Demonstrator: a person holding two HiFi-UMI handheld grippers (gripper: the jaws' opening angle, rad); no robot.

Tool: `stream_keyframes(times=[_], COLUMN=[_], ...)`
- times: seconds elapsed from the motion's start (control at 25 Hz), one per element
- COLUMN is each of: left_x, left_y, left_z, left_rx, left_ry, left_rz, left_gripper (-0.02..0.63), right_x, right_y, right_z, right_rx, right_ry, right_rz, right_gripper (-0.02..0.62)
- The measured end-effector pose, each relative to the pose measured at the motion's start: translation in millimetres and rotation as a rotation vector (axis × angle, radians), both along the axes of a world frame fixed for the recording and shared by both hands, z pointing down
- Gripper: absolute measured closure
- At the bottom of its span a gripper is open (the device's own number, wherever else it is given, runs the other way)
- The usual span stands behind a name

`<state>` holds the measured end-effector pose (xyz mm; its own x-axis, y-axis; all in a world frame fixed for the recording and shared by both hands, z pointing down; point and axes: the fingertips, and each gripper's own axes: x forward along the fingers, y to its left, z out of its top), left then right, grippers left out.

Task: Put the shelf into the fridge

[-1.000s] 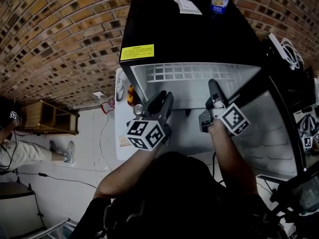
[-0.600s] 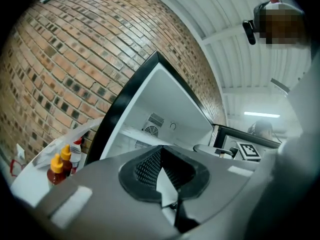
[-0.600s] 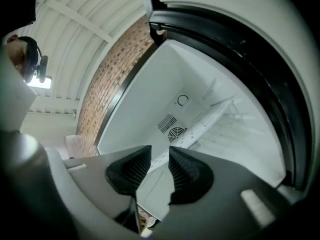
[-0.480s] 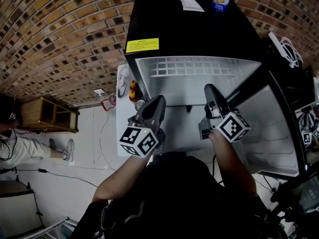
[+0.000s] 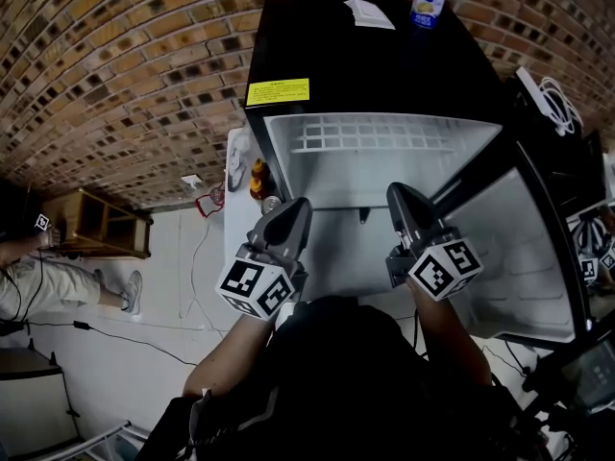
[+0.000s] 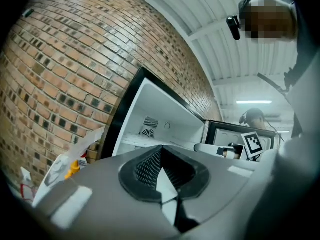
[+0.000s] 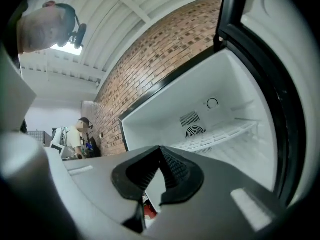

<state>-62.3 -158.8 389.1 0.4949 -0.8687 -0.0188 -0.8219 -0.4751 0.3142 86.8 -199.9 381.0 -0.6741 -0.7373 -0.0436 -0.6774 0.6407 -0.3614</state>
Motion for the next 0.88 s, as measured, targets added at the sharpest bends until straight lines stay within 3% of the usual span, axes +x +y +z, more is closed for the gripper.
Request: stream_keyframes(times=[0.52, 0.88], left_x=[-23, -33], left_y=[0, 8], left_z=[-8, -6], left_rx=[0.008, 0.028], left_ry=[-0.052, -0.058], left_rz=[-0.037, -0.023], left_gripper=[0.606, 0.606], right_x=[-2, 6], right_y=[5, 15], right_z=[0, -6], right_rx=[0.04, 0.016], right_ry=[0.112, 0.121], right_rz=[-0.009, 0.037], right_gripper=[0.589, 0.589])
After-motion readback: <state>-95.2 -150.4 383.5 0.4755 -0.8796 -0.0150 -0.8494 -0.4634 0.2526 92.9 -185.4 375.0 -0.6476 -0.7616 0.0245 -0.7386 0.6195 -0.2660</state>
